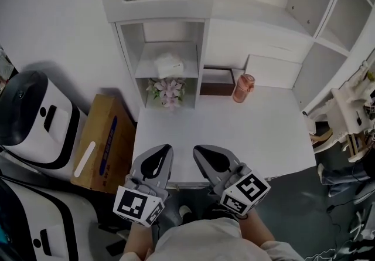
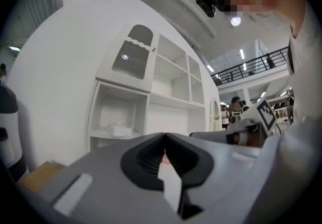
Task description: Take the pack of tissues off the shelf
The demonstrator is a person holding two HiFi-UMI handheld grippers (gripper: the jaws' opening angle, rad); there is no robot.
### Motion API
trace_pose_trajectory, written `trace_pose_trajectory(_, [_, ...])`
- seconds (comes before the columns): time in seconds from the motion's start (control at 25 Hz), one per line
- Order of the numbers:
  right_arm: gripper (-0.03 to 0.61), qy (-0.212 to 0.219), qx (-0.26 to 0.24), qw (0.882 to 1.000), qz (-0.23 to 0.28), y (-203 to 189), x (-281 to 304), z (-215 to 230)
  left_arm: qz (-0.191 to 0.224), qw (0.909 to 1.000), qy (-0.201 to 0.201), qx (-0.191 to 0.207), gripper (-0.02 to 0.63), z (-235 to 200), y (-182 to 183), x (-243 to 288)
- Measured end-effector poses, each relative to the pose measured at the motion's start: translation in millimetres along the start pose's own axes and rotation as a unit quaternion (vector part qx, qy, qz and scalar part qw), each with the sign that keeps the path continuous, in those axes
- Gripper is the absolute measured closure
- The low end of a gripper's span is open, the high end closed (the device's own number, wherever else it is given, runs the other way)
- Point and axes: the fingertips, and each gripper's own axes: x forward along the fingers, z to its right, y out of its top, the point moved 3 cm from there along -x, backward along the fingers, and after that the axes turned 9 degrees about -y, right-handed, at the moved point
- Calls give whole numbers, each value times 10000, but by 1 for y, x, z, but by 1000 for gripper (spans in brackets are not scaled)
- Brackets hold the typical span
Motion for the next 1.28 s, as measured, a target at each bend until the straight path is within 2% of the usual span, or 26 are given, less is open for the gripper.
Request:
trace_pose_trajectory(0.32, [575,-286,54,9995,-81,-7,-3,14,-46,9997,-189,-150,612,-1,-12,14])
trace_pose_trajectory(0.64, [575,-82,64,9999,-95,-1,23,18,-79,9998,30,-187,612,-25,-9,15])
trace_pose_trajectory(0.96, [575,-90,33,9999,-140,4,44,43,-72,9997,91,-214,612,-43,-11,41])
trace_pose_trajectory(1.28, [575,106,-16,9998,-194,12,70,65,-11,9993,300,-232,612,-63,-6,63])
